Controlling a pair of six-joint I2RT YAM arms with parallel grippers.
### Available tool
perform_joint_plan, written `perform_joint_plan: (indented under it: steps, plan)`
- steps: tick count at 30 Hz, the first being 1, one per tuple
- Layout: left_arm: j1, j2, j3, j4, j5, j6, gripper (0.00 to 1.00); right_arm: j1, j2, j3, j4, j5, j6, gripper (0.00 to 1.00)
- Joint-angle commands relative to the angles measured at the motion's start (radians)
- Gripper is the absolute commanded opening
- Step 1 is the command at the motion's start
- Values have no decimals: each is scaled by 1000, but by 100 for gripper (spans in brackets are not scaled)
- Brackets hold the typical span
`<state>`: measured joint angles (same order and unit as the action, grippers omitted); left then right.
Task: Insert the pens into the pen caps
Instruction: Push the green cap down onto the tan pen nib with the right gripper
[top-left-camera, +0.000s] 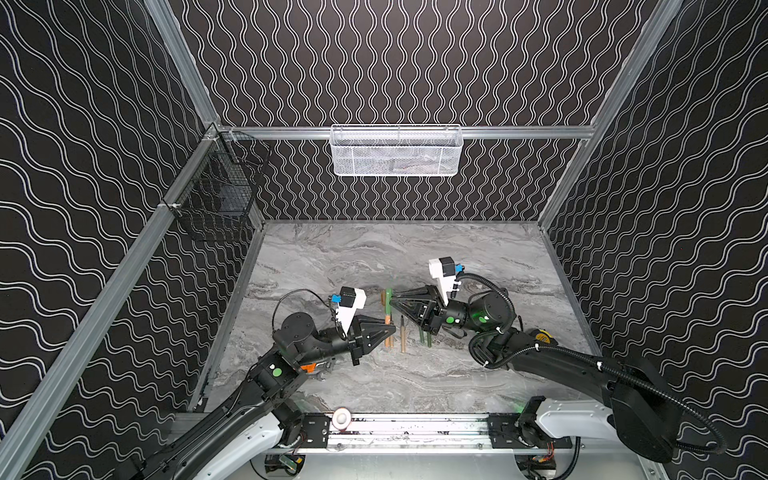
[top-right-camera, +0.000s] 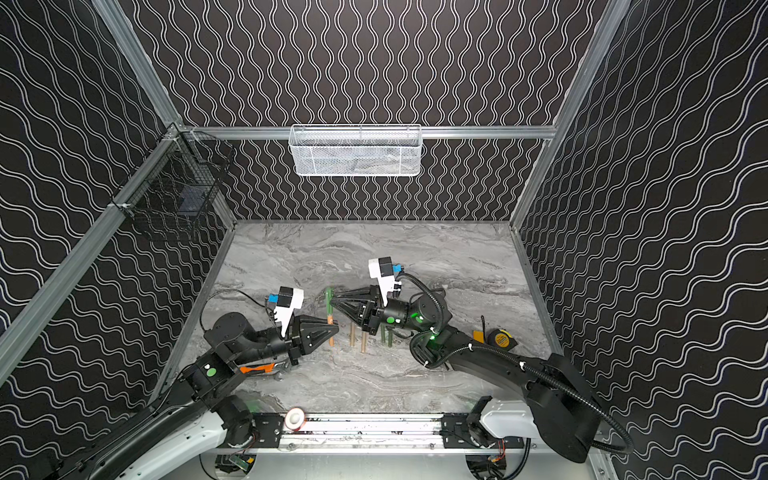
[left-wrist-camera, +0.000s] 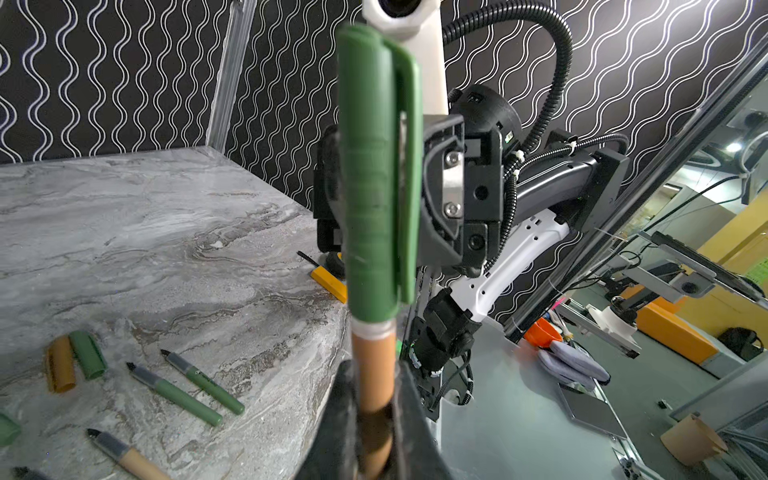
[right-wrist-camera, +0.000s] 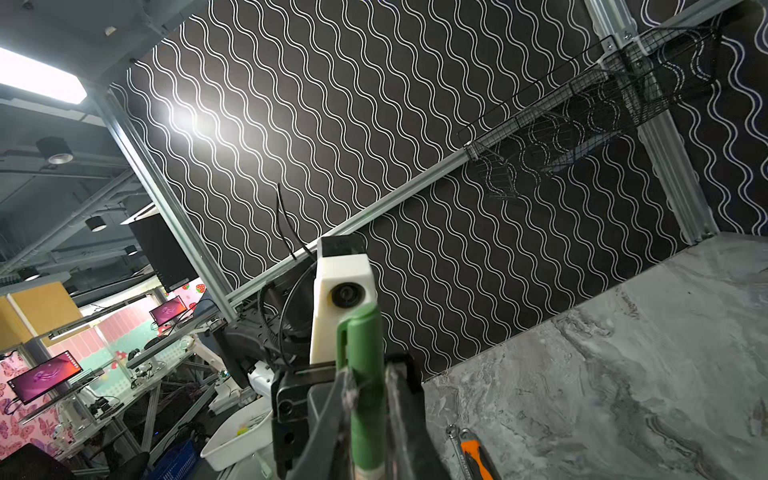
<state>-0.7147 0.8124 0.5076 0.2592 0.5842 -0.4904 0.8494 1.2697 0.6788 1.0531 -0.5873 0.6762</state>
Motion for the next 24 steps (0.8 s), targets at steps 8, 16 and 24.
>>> perform_joint_plan:
  steps: [8,16,24]
  plan:
    - [0,8,-21,119,73,23,0,14,-74,3,-135,24,-108,44]
    - [-1,69,-38,247,185,-17,0,-30,-137,140,-465,-155,-260,57]
    - [0,97,-47,309,224,-43,0,-34,-100,259,-656,-269,-372,57]
